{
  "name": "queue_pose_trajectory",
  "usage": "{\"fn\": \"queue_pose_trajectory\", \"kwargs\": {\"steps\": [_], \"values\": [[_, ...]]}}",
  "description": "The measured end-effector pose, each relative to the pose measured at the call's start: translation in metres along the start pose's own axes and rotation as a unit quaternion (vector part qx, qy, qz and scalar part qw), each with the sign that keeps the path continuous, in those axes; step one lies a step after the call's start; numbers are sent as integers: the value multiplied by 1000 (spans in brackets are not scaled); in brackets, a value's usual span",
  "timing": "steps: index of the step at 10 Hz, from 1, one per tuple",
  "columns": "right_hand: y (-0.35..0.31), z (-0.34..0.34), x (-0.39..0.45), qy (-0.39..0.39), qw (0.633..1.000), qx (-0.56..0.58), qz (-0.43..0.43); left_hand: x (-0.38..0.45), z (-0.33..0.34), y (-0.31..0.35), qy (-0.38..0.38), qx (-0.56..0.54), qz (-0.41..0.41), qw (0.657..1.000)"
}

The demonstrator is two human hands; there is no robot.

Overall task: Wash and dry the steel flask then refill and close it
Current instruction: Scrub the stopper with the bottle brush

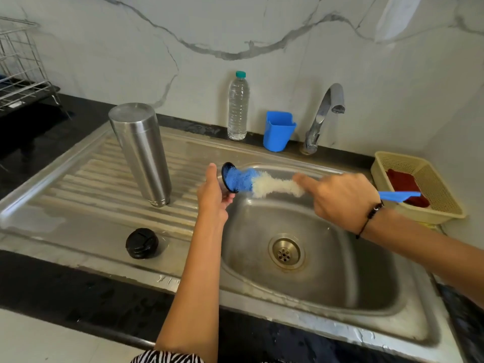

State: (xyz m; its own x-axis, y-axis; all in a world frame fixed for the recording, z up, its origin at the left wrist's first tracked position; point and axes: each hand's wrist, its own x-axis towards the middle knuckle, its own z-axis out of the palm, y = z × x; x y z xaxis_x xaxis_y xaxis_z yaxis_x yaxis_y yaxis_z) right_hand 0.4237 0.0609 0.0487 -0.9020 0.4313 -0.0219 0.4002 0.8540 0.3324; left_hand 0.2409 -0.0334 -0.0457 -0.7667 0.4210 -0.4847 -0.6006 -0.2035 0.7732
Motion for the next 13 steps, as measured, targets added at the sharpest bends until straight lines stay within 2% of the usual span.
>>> {"fn": "queue_pose_trajectory", "kwargs": {"steps": [1,2,3,4,5,6,7,8,9,10,11,12,13], "values": [[-2,-8,0,-153,852,490,101,4,0,1,-38,-80,18,996],[-4,-9,-14,-318,585,718,203,2,-1,9,-131,-175,59,974],[-11,-1,-18,-293,574,731,226,3,-1,15,-158,-199,81,964],[-4,4,-14,-91,933,323,133,4,6,7,-109,-132,93,981],[5,8,-12,57,989,-132,33,0,14,0,-32,-55,77,995],[-3,0,-10,-24,991,111,70,1,14,-5,-43,-96,55,993],[0,-2,-9,-223,717,635,179,-1,9,-7,-104,-187,57,975],[-2,2,-17,-291,557,745,224,-3,9,-2,-149,-228,66,960],[-4,13,-17,-157,806,545,168,-4,12,0,-132,-173,80,973],[7,14,-19,79,994,29,75,-6,19,2,-78,-110,77,988],[3,-5,-21,54,996,-11,67,-11,25,2,-86,-132,69,985],[3,-19,-19,-136,856,481,133,-15,25,1,-112,-206,54,971],[13,-10,-20,-153,741,631,172,-10,21,2,-168,-214,33,962]]}}
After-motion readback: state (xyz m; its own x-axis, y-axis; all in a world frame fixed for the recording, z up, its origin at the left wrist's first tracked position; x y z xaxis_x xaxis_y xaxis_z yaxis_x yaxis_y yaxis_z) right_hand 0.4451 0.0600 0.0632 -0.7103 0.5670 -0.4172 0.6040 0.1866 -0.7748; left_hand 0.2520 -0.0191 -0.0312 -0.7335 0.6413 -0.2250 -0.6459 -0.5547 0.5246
